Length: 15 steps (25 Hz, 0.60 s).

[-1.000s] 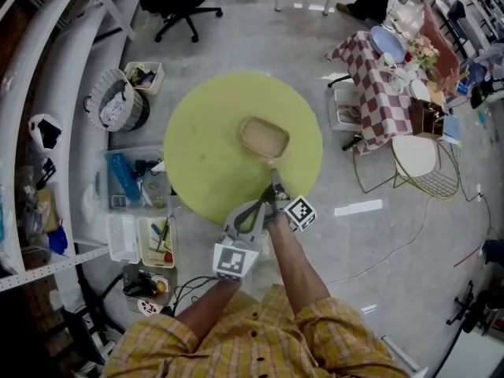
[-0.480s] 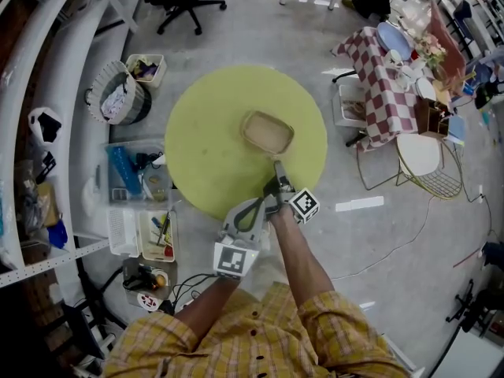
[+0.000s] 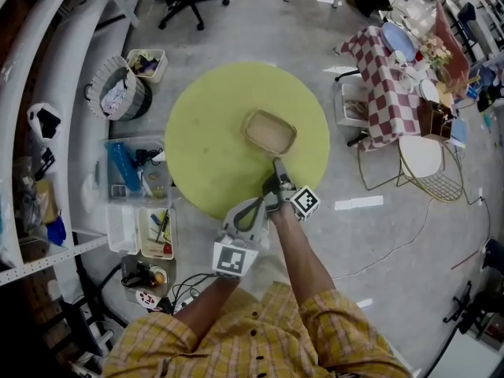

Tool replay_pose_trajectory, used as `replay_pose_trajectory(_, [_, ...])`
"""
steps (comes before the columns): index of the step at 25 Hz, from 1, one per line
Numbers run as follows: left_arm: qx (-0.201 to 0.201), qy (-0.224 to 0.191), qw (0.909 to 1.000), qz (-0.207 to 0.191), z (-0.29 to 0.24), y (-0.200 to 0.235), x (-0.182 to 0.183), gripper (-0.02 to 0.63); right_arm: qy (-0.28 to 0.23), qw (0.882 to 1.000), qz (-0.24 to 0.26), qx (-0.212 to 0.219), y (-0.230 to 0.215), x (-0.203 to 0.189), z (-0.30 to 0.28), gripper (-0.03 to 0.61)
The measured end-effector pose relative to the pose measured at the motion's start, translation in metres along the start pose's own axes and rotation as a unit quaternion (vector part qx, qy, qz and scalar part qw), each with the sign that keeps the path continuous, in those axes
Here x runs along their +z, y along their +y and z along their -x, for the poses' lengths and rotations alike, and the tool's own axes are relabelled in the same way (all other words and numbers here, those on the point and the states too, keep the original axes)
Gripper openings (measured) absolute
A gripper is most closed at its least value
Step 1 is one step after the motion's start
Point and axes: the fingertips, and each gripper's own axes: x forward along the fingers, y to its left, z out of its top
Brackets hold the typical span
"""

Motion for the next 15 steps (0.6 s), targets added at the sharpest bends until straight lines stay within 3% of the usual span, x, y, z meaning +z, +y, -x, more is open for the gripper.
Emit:
replay_pose_trajectory(13, [0.0, 0.004, 1.0, 0.004, -0.005, 0.003, -0.004, 0.005, -0.012, 1.0, -0.024, -0.016, -0.015, 0.004, -0.005, 0.115])
replay_pose_trajectory(15, [-0.001, 0.006, 1.0, 0.002, -0.005, 0.004, -0.005, 0.006, -0.013, 0.999, -0.027, -0.022, -0.018, 0.005, -0.005, 0.149])
